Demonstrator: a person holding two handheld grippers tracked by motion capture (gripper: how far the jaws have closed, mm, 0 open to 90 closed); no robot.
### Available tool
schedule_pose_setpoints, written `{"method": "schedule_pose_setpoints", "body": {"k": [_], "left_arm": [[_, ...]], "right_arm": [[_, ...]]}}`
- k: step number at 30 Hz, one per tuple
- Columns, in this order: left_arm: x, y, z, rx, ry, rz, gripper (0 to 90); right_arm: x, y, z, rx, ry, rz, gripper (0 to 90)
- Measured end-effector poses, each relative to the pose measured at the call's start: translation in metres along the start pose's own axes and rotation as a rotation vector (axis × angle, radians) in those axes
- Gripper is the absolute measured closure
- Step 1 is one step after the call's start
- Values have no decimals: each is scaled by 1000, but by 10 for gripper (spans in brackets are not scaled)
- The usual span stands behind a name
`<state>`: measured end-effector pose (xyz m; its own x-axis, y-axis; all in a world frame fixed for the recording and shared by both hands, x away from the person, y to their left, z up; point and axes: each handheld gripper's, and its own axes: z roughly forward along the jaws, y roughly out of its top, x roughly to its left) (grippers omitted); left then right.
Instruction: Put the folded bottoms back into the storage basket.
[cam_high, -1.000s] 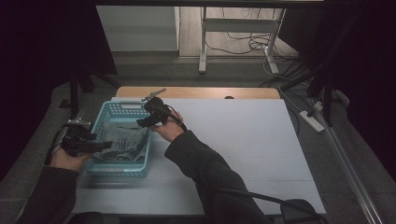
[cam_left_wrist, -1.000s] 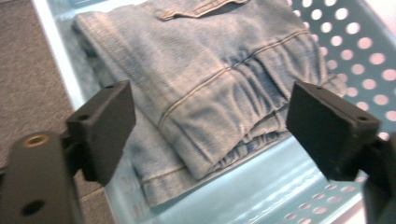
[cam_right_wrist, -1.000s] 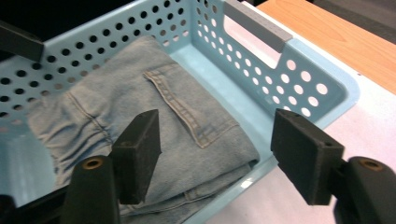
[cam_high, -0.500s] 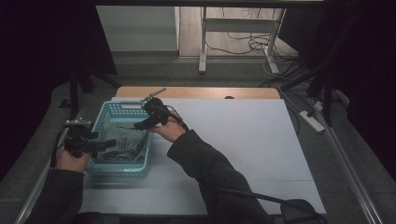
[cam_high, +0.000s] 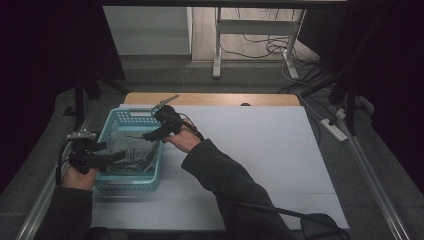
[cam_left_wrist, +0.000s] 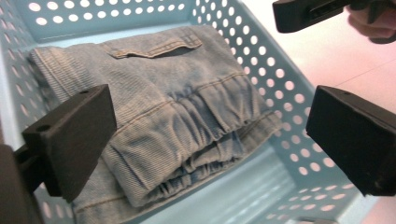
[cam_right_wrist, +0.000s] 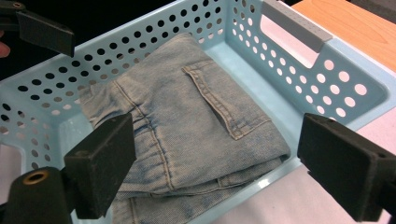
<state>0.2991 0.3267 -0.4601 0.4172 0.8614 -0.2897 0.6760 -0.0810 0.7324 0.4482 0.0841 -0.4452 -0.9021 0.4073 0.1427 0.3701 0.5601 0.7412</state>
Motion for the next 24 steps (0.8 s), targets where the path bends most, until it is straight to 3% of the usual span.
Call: {"method": "schedule_pose_setpoints", "body": {"k": [10,24], "left_arm": [[-11,-9,-17,-43,-55,-33,17],[-31,-29,-31,-65,-33,5,1]], "right_arm": [[4,-2,-4,-6,-4,-33,86],[9,-6,-6,-1,-2,-54,6]]}}
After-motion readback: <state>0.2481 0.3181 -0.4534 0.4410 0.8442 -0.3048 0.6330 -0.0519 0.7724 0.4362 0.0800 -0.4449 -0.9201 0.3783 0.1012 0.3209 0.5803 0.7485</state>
